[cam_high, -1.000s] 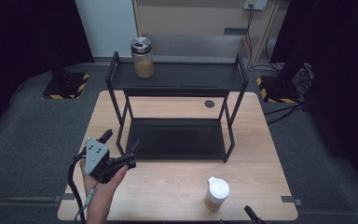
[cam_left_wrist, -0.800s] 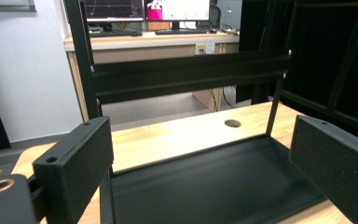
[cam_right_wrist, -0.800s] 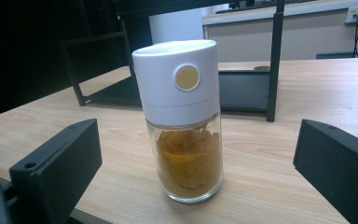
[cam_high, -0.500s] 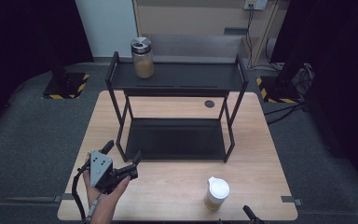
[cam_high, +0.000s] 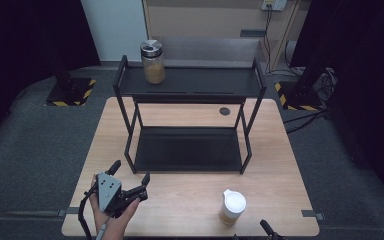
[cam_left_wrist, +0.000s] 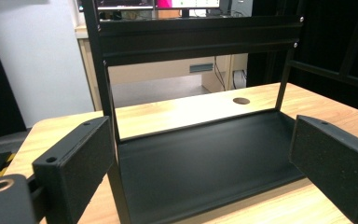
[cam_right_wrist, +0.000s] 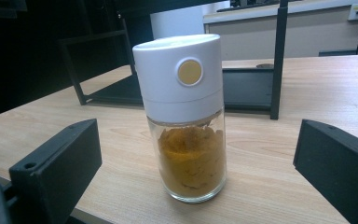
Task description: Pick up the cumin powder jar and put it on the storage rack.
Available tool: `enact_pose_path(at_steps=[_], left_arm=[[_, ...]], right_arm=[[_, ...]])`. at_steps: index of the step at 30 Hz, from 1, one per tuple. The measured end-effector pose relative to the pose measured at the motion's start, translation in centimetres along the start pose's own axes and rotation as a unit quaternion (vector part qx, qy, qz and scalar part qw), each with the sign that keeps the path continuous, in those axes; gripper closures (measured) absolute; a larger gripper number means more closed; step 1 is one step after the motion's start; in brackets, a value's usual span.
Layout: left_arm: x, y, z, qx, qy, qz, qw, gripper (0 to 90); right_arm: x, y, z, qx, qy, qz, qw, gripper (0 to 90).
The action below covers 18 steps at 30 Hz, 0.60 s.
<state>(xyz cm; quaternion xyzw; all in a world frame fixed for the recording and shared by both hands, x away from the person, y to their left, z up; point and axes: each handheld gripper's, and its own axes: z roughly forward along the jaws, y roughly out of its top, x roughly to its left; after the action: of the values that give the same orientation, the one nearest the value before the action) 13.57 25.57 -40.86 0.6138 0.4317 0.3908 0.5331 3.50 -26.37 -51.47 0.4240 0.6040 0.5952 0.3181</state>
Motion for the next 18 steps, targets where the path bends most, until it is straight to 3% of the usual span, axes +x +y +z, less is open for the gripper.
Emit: enact_pose_path(at_steps=[18], left_arm=[[-1.0, -4.0, -1.4, 0.013, 0.016, -0.005, 0.9998, 5.3]], right_arm=[[0.0, 0.0, 0.4, 0.0, 0.004, -0.001, 1.0, 0.7]])
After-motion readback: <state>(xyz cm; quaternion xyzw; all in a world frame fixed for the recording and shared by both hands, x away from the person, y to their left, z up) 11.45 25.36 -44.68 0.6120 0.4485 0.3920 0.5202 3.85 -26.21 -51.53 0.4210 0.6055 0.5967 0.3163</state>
